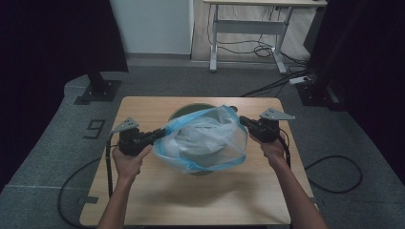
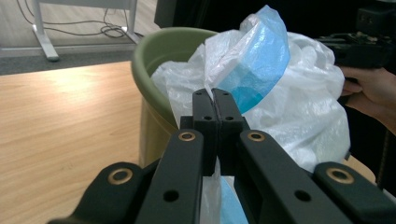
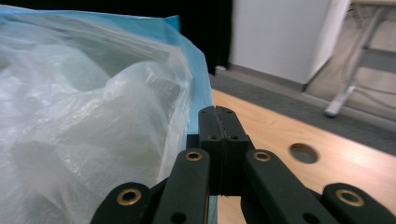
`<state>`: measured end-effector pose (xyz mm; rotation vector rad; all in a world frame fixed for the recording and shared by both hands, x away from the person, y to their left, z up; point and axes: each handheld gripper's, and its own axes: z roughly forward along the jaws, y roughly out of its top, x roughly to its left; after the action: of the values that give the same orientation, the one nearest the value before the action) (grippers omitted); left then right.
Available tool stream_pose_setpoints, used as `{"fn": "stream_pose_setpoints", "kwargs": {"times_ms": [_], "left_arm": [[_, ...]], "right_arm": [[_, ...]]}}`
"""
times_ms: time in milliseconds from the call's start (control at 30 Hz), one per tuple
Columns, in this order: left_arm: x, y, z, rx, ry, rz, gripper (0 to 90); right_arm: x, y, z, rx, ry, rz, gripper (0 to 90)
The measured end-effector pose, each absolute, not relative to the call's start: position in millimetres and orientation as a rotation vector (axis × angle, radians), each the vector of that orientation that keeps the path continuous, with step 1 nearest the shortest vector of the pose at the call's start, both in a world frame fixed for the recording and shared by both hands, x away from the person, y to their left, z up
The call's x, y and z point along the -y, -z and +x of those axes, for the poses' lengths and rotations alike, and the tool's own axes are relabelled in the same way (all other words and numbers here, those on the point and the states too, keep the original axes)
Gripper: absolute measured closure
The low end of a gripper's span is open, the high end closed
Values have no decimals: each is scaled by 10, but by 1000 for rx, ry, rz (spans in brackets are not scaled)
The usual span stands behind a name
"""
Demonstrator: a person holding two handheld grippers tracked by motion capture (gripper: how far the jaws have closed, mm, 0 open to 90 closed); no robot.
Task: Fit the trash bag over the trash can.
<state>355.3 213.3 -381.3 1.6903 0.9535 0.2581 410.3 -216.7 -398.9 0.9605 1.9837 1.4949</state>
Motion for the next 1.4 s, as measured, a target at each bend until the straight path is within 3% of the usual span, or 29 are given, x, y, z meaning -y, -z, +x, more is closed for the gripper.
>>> {"fn": "stream_pose_setpoints", "kwargs": {"times_ms": [467,933,1400], "left_arm": [[-2182,3642,3934,-977,-275,1656,895],[-2218,3798,4087,-1032,-266,1677,896],[-2205,3914,4155,-1067,-249,1689,896]], "right_arm": [[2025,3983,4475,-1866,-1402,1006,887],[1832,4163,4565,-1915,-1370,993,887],[1955,4270,4585,-1912,-1364,1064,887]]}}
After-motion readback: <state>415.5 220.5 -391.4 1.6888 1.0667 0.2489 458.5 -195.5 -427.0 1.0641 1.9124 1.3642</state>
